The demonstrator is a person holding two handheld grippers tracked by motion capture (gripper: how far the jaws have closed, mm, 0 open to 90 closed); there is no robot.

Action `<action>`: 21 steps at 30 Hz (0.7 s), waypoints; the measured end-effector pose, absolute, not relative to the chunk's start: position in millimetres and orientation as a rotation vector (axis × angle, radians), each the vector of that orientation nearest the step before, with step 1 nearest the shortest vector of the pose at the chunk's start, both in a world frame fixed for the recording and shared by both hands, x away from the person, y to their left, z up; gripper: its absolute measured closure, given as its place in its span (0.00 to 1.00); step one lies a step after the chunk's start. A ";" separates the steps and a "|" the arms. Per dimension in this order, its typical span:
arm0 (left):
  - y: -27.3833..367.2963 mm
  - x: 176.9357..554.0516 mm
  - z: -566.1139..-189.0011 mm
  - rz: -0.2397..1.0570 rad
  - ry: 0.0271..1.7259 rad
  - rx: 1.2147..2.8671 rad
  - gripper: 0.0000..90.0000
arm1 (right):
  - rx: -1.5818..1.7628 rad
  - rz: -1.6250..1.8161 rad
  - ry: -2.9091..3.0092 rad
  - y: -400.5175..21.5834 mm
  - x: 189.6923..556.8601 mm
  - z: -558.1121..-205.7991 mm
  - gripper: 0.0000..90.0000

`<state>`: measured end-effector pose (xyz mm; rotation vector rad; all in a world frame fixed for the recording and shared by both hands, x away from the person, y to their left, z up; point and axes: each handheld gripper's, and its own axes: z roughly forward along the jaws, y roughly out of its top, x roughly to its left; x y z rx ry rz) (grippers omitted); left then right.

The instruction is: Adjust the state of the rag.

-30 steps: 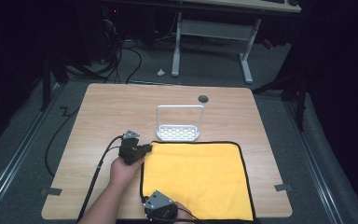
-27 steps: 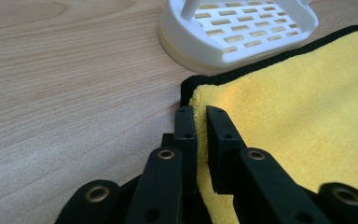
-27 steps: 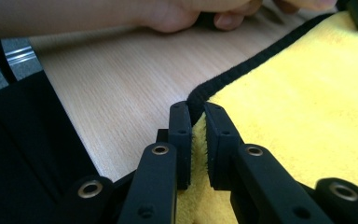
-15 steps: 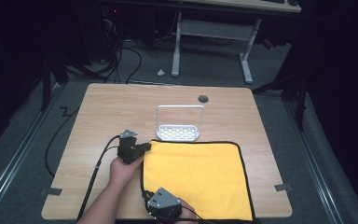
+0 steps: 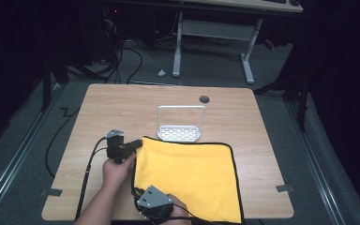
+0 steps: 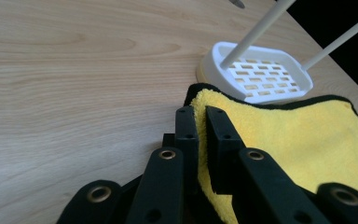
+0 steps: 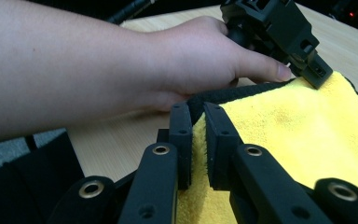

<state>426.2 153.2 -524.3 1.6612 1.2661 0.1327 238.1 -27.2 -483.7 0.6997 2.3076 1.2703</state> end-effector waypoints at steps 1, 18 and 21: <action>157.9 424.9 -522.7 0.139 1.271 1.652 0.93 | 0.690 1.272 2.308 -24.2 238.3 -482.1 0.93; 243.0 396.6 -490.7 0.296 1.417 1.559 0.94 | 0.581 1.390 2.301 28.3 237.0 -464.1 0.92; 234.1 397.1 -485.9 0.302 1.403 1.562 0.94 | 0.591 1.359 2.284 16.7 233.3 -462.0 0.92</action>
